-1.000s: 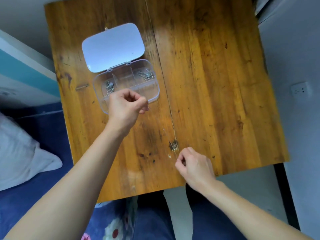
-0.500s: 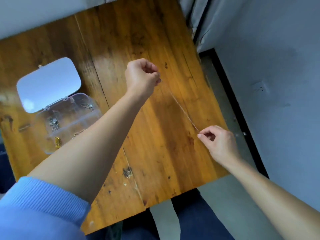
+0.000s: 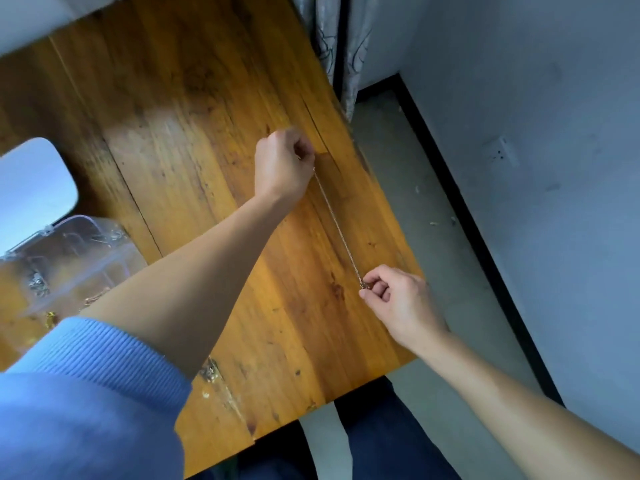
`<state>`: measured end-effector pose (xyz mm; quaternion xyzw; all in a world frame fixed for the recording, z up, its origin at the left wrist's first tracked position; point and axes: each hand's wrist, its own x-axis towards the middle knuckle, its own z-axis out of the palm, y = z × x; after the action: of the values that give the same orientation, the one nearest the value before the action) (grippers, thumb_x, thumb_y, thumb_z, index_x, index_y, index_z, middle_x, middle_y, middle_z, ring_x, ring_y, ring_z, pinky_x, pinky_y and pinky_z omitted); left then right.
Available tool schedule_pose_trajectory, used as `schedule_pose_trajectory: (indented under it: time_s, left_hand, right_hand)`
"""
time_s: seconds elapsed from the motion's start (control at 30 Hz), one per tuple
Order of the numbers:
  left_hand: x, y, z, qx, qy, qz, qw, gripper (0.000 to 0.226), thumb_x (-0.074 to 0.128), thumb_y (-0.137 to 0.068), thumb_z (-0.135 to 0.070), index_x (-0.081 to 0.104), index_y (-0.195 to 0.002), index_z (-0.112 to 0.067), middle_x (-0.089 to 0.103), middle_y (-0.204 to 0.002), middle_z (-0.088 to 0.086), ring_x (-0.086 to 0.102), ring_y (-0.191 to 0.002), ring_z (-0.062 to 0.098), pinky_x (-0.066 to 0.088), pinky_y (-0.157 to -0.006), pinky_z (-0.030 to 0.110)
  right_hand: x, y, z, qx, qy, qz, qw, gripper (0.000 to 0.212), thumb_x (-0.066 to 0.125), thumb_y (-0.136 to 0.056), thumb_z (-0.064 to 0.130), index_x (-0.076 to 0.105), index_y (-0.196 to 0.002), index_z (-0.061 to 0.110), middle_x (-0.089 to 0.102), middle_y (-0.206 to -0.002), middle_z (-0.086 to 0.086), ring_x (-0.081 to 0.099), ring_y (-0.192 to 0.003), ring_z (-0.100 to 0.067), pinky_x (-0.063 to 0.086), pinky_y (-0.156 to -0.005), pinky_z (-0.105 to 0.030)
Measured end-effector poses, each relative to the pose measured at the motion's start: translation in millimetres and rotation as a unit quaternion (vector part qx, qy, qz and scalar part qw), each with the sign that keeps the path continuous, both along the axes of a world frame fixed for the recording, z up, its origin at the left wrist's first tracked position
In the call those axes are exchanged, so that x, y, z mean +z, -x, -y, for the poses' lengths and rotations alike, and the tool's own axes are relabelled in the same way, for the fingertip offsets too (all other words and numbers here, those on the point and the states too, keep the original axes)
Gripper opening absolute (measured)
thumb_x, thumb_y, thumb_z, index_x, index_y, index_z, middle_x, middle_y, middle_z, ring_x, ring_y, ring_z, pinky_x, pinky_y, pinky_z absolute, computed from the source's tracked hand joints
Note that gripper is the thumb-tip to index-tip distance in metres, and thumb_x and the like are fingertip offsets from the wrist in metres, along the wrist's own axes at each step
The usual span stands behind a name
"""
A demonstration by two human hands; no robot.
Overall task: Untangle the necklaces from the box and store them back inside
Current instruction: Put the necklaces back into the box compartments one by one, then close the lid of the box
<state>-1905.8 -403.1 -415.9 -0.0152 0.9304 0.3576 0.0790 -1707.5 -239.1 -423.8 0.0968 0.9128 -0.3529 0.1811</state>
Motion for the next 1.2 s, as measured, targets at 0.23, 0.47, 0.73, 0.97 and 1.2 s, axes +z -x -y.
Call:
schedule_pose_trajectory:
  time_s: [0.23,0.47,0.73,0.97,1.2]
  left_hand:
    - [39.4,-11.5,73.8,0.109,-0.025,-0.018,0.994,0.008,0.066,-0.084,-0.014,0.069,-0.090,-0.009,0.068,-0.083,0.002,0.065,-0.079,0.020,0.055,-0.070,0.030]
    - [65.6,-66.8,220.5,0.274,-0.011,-0.049,0.961,0.013,0.064,-0.087,-0.018,0.071,-0.095,-0.012,0.070,-0.087,0.000,0.063,-0.079,0.011,0.050,-0.076,0.022]
    - [44.3,-132.3,363.0,0.368,0.043,-0.010,0.929,0.036,0.067,-0.087,-0.030,0.062,-0.118,-0.013,0.063,-0.113,0.007,0.059,-0.093,0.017,0.045,-0.081,0.028]
    - [17.9,-155.5,393.5,0.295,-0.063,0.061,0.952,0.034,0.066,-0.090,-0.025,0.067,-0.118,-0.006,0.067,-0.086,-0.002,0.062,-0.079,0.015,0.054,-0.077,0.032]
    - [14.4,-141.1,412.7,0.282,-0.119,0.052,0.951,0.031,0.067,-0.089,-0.026,0.070,-0.115,-0.010,0.068,-0.083,-0.004,0.065,-0.082,0.019,0.056,-0.078,0.036]
  right_hand:
    - [22.7,28.9,35.0,0.015,0.000,-0.043,0.999,0.021,0.072,-0.082,0.025,0.066,-0.102,0.024,0.057,-0.069,0.014,0.053,-0.058,-0.006,0.050,-0.057,-0.032]
    - [45.3,88.0,152.2,0.093,0.065,-0.028,0.993,0.018,0.070,-0.084,0.024,0.068,-0.101,0.019,0.065,-0.077,0.007,0.059,-0.067,-0.016,0.053,-0.069,-0.037]
    - [49.5,166.9,285.1,0.083,0.052,-0.056,0.994,0.024,0.068,-0.085,0.028,0.070,-0.107,0.017,0.067,-0.087,0.003,0.064,-0.087,-0.023,0.051,-0.084,-0.039]
    - [43.0,222.1,368.1,-0.035,0.092,0.045,0.994,0.051,0.069,-0.088,0.024,0.053,-0.133,0.008,0.061,-0.121,-0.008,0.061,-0.096,-0.020,0.057,-0.071,-0.034]
    - [40.1,221.6,370.4,-0.050,0.089,-0.002,0.995,0.030,0.074,-0.083,0.010,0.067,-0.111,0.015,0.069,-0.100,-0.001,0.064,-0.082,-0.009,0.047,-0.055,-0.016]
